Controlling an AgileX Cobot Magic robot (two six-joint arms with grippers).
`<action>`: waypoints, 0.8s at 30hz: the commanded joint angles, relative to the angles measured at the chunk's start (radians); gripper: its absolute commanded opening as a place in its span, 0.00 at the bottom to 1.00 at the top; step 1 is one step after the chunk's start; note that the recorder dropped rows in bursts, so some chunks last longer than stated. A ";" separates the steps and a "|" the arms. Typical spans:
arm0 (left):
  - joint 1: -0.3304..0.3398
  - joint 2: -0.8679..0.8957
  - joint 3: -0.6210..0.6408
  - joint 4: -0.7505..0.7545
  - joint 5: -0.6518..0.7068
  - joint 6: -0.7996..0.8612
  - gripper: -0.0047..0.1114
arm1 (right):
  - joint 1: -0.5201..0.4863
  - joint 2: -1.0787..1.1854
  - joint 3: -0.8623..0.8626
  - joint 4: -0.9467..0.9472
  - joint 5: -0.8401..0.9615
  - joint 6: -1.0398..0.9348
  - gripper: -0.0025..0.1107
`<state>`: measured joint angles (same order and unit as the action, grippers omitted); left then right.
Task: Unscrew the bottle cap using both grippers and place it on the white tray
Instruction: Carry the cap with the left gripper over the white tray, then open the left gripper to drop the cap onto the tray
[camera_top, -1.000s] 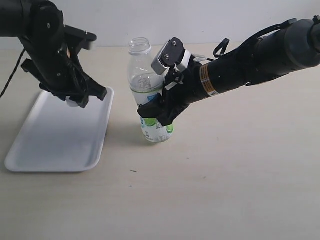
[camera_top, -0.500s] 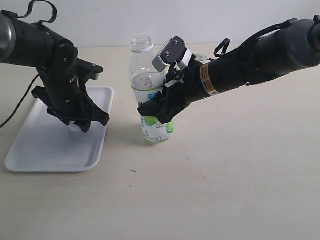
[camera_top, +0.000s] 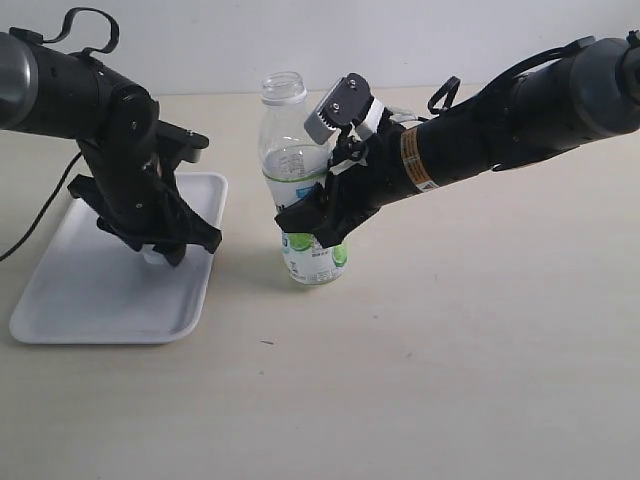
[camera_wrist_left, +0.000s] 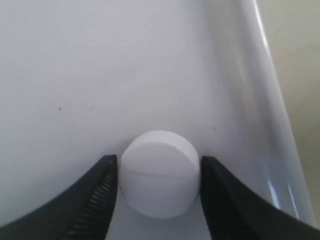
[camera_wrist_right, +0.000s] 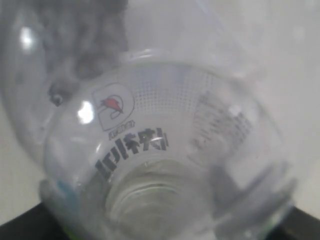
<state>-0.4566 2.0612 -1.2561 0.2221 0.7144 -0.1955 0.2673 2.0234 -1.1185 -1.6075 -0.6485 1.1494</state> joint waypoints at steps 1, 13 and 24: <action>0.005 -0.027 0.001 -0.001 -0.005 -0.019 0.60 | 0.000 -0.001 0.004 -0.025 0.026 0.004 0.02; 0.005 -0.194 0.001 -0.024 -0.055 -0.019 0.62 | 0.000 -0.001 0.004 -0.007 0.026 0.006 0.02; -0.033 -0.210 0.001 -0.129 -0.153 0.045 0.62 | 0.000 -0.001 0.004 -0.056 0.006 0.034 0.46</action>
<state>-0.4875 1.8623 -1.2539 0.0989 0.5848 -0.1536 0.2673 2.0234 -1.1185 -1.6198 -0.6465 1.1695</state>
